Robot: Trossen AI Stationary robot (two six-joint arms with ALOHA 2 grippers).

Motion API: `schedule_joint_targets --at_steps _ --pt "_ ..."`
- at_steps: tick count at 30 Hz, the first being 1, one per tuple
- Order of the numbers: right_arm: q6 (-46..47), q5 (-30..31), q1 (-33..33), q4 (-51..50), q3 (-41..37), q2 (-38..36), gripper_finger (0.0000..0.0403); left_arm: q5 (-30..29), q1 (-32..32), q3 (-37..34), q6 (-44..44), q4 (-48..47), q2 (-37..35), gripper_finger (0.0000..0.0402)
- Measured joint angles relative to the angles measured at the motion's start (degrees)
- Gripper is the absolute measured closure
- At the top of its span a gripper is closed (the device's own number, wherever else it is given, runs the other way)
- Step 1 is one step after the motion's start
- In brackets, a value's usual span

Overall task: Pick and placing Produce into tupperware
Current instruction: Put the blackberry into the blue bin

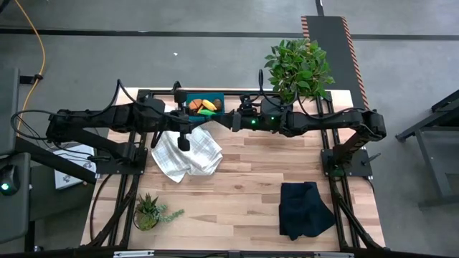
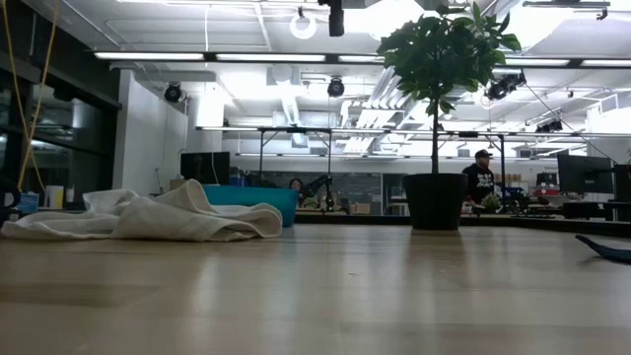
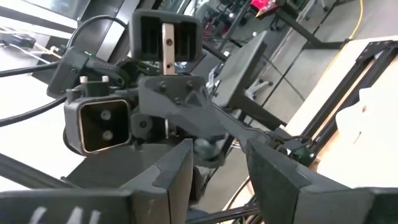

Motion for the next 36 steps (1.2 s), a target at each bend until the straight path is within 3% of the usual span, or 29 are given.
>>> schedule_joint_targets --at_steps 7,11,19,30,36 --pt "-0.4 1.4 0.0 -5.2 0.0 0.0 0.026 -7.3 0.0 0.0 -1.9 -5.5 0.0 0.0348" --pt "0.3 -1.3 0.6 -14.0 0.0 0.0 0.026 -6.4 2.6 0.0 -6.1 -8.2 0.0 0.0348" --pt "-0.7 -1.7 3.8 -18.5 0.0 0.0 0.026 4.7 17.1 0.0 -13.4 -11.1 0.1 0.0348" --pt "-2.0 -1.4 4.8 -19.5 0.0 0.0 0.026 27.1 43.6 0.0 -18.3 -14.7 3.0 0.0348" --pt "-2.3 -1.3 4.8 -19.5 0.0 0.0 0.026 36.7 50.2 0.0 -21.2 -17.2 9.7 0.0348"
